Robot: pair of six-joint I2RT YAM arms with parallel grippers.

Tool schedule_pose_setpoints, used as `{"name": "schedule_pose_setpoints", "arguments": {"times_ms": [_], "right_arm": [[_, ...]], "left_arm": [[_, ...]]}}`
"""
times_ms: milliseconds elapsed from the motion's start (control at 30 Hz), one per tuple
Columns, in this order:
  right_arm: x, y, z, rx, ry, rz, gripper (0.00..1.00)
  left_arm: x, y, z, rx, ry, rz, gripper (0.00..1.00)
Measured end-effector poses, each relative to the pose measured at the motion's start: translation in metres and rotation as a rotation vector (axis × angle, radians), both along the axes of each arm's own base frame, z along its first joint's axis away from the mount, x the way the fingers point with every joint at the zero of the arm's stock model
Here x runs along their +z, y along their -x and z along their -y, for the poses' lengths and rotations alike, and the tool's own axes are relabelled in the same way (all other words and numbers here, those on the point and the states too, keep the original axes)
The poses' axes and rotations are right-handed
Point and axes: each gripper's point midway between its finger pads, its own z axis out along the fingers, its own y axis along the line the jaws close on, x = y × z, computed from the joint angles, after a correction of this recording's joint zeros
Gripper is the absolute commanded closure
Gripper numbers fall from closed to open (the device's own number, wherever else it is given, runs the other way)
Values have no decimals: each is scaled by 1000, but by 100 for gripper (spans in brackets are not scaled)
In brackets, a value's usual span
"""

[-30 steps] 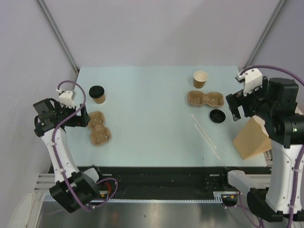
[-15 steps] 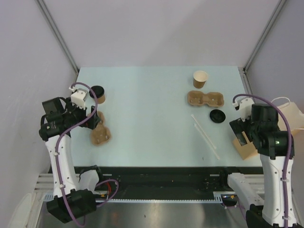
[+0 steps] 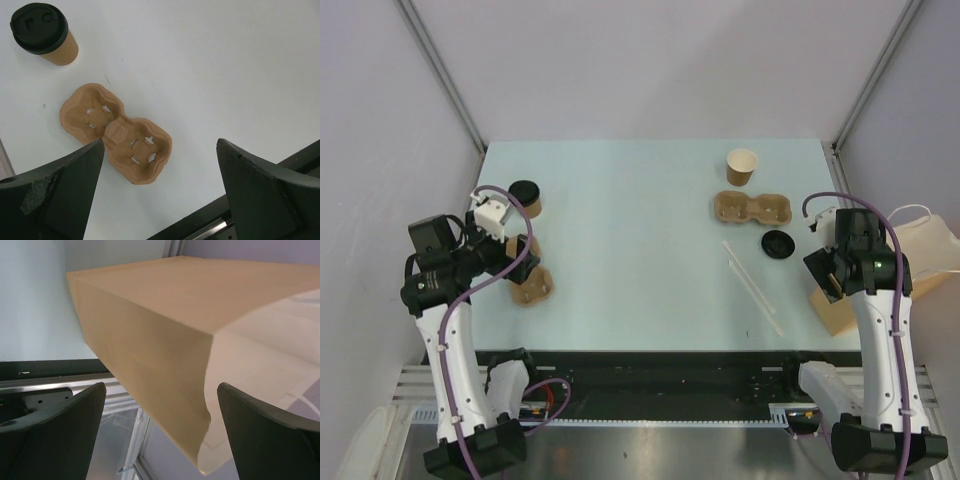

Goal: Pack the takeout coffee

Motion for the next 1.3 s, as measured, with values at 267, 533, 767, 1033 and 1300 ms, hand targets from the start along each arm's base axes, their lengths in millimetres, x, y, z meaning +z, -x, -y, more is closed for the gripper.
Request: {"name": "schedule_pose_setpoints", "arguments": {"times_ms": [267, 533, 767, 1033, 1300], "right_arm": [[-6, -9, -4, 51, -39, -14, 64], [17, 6, -13, 123, -50, 45, 100], [82, 3, -26, 185, -86, 210, 100], [166, -41, -79, 438, -264, 403, 100], [146, -70, -205, 893, -368, 219, 100]], "left_arm": [[1, -3, 2, -13, 21, -14, 1], [7, -5, 10, -38, 62, 5, 0], [18, -12, 15, -50, 90, 53, 0], [18, -23, 13, -15, 128, 37, 0], [4, -26, 6, 68, 170, -59, 1]]}}
